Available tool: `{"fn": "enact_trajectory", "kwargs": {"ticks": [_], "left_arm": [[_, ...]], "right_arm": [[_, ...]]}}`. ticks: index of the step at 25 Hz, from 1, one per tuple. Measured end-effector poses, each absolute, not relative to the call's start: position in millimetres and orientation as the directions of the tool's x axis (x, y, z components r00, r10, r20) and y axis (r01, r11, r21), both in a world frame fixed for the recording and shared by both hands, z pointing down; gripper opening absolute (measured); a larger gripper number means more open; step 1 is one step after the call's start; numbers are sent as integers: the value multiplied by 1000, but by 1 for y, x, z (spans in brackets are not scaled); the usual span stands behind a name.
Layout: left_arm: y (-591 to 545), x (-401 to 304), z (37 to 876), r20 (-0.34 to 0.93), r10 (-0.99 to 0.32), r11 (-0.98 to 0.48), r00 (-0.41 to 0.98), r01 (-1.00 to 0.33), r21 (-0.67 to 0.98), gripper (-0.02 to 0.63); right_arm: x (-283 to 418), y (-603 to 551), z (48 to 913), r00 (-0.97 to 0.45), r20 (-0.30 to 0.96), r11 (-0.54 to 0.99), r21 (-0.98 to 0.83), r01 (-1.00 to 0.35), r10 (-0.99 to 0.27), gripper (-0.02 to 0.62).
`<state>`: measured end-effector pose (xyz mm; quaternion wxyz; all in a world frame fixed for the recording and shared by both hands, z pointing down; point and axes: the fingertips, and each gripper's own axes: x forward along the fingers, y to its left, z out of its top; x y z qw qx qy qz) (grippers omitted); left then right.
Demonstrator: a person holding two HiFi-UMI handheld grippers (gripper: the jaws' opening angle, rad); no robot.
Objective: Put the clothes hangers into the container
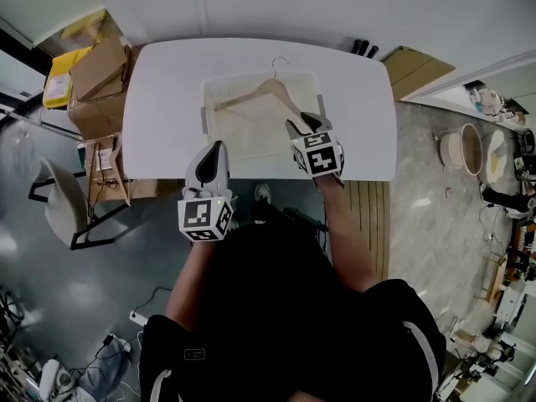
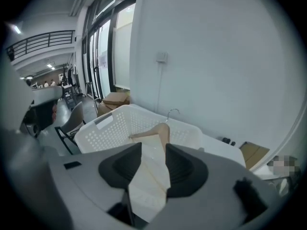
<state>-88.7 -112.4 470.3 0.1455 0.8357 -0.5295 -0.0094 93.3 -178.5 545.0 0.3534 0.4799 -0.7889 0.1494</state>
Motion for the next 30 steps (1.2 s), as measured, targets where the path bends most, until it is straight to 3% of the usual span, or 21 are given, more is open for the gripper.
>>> {"fn": "enact_trajectory", "kwargs": {"ticks": [4,6,9,30], "left_arm": [[-104,-85,467,129,-877,-423,463,-871,251,5],[-99,-84,467,123,-871,-437,476,-864,250,4],[-90,-82,465,116,-864,-453,490,-856,249,3],[-47,-87,460,89,-831,-519,549,-823,231,3]], "right_arm": [[95,-165,531,-286,654,451,95,-887,-701,128],[97,-157,525,-279,628,422,88,-903,-727,54],[97,-141,521,-282,604,404,73,-912,-746,26],[88,-45,488,-306,388,310,-53,-949,-870,17]]}}
